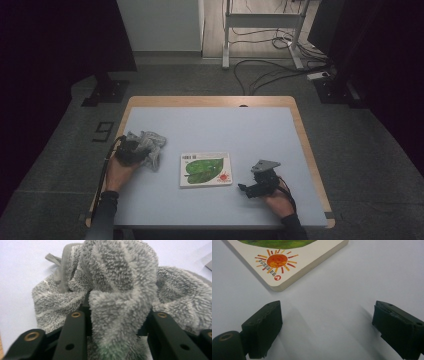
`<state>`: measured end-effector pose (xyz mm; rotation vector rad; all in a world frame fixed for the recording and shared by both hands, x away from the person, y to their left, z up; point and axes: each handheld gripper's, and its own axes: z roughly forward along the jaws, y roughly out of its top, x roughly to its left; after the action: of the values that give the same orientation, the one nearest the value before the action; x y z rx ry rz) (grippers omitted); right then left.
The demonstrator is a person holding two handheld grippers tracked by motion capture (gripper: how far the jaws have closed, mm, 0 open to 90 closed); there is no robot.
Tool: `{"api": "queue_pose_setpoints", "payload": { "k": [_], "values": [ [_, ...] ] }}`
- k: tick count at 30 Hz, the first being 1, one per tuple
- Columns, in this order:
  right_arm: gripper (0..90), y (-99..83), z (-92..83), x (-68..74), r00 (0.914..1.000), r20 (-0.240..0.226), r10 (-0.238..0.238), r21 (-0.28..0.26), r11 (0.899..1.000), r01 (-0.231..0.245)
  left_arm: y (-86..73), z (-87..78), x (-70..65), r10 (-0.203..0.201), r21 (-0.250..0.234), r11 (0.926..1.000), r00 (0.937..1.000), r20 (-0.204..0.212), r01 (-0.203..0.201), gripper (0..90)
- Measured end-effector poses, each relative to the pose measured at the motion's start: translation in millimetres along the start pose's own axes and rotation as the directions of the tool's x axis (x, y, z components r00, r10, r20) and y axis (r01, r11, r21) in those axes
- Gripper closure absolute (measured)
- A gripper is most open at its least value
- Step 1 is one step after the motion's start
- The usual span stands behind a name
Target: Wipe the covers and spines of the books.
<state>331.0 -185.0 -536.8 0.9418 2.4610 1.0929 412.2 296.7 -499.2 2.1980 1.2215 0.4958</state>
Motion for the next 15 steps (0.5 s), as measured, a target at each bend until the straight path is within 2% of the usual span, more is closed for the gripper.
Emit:
{"api": "queue_pose_setpoints", "payload": {
  "k": [5,10,15],
  "values": [
    [8.6,0.0,0.0,0.0,1.0,0.0,0.0,0.0,1.0,0.0,4.5,-9.2,-0.6,-0.004,-0.023,0.9997,0.9995,0.031,0.005,65.7],
    [8.6,0.0,0.0,0.0,1.0,0.0,0.0,0.0,1.0,0.0,13.3,-19.5,-4.3,0.01,-0.048,0.9988,0.9983,0.057,-0.007,66.1],
    [8.6,0.0,0.0,0.0,1.0,0.0,0.0,-0.001,1.0,0.0,22.8,-28.5,-8.7,0.012,-0.068,0.9976,0.9949,0.101,-0.005,66.0]
  ]
}}
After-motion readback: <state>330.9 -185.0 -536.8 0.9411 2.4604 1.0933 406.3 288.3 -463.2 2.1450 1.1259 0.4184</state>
